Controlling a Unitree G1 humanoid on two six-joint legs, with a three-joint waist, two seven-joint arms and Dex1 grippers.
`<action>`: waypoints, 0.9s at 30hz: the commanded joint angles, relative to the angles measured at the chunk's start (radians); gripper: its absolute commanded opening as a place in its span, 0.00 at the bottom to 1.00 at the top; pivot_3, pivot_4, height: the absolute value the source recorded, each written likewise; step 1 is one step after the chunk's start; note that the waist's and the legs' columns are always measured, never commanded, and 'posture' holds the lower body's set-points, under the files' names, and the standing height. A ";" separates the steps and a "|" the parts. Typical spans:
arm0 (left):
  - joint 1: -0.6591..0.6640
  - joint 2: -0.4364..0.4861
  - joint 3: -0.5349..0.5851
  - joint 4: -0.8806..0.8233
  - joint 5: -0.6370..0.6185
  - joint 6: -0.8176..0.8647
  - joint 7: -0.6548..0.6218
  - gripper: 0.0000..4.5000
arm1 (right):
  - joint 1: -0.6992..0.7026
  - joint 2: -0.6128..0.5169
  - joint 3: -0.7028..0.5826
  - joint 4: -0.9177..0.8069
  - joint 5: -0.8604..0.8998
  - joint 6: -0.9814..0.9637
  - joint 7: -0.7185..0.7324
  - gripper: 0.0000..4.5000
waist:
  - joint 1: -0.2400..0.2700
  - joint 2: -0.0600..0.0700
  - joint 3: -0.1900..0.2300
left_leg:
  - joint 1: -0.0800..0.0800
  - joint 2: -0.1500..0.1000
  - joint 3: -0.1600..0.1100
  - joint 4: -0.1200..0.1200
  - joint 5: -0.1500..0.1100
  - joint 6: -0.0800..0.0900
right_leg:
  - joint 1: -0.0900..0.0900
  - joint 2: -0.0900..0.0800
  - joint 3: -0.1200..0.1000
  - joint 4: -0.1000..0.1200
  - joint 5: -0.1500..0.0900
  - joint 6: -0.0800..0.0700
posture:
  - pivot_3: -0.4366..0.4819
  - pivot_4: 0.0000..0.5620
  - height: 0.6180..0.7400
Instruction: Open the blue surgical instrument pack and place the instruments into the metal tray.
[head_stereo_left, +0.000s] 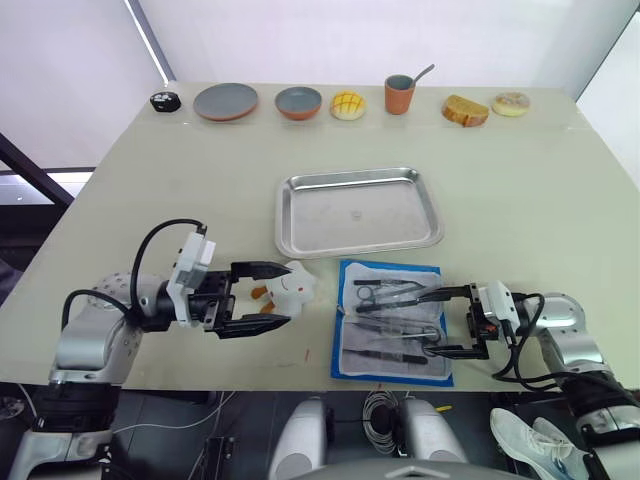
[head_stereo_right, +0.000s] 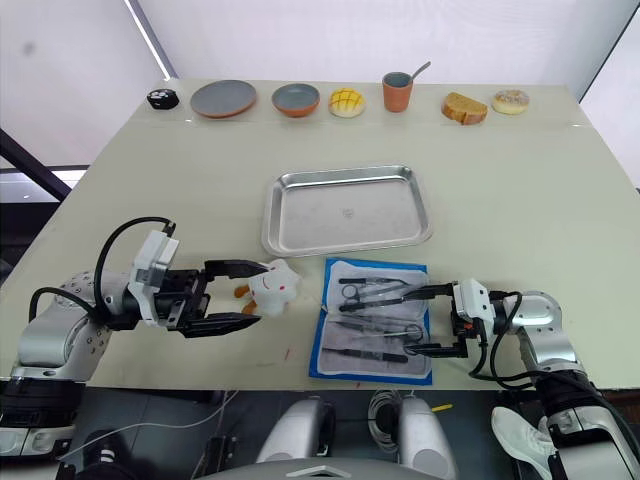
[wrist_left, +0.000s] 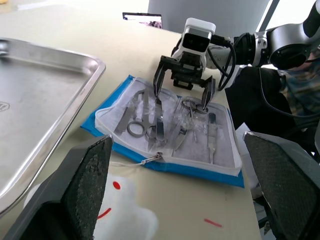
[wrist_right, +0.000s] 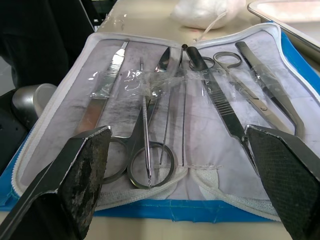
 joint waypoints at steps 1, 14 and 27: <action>-0.021 0.006 -0.006 -0.024 0.015 -0.003 0.010 0.99 | 0.023 0.001 0.015 0.056 -0.026 -0.004 0.012 1.00 | 0.000 -0.001 -0.001 | 0.000 0.000 0.000 0.000 0.000 0.000 | 0.000 0.000 0.000 0.000 0.000 0.000 | 0.48 0.27 1.00; -0.132 -0.007 -0.143 -0.126 0.178 0.014 0.153 0.99 | 0.027 -0.011 -0.003 0.091 -0.019 -0.027 0.021 1.00 | 0.005 -0.005 -0.003 | 0.002 0.000 -0.001 0.000 0.000 0.000 | 0.004 -0.001 -0.001 -0.001 0.000 0.000 | 0.48 0.27 1.00; -0.343 -0.156 -0.345 -0.008 0.342 -0.022 0.216 0.67 | 0.026 -0.002 0.004 0.092 -0.038 -0.025 -0.027 1.00 | 0.003 -0.006 -0.003 | 0.014 -0.002 -0.001 -0.004 0.000 0.000 | 0.017 -0.001 0.000 -0.007 0.000 0.000 | 0.48 0.27 1.00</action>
